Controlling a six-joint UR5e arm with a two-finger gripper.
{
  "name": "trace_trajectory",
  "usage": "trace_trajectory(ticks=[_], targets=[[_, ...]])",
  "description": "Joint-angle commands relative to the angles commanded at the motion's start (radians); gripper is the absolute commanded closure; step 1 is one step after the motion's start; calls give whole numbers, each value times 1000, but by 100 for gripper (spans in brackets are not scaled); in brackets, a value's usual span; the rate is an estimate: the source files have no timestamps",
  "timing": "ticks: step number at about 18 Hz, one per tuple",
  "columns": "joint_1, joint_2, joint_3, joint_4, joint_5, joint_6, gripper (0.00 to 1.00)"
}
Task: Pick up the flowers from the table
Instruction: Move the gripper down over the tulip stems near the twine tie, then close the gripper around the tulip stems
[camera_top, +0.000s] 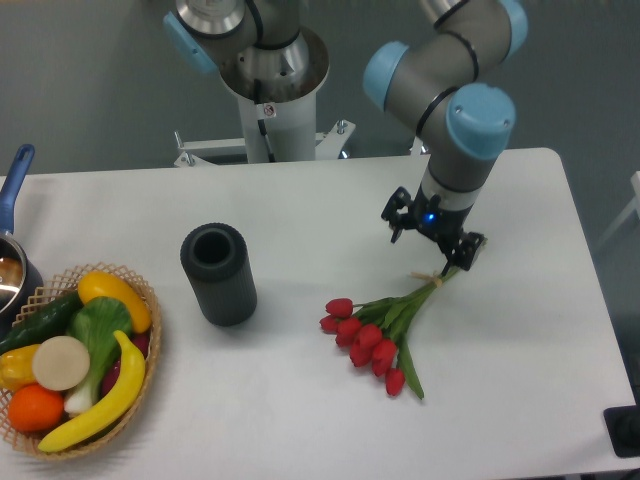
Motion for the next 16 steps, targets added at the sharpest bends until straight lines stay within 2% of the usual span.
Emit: trace_trajectory(ticks=[2, 6, 11, 16], targets=[[0, -2, -3, 5, 0, 5, 0], [-5, -58, 26, 28, 5, -3, 0], [-18, -83, 9, 41, 5, -3, 0], [-43, -121, 9, 80, 15, -8, 1]])
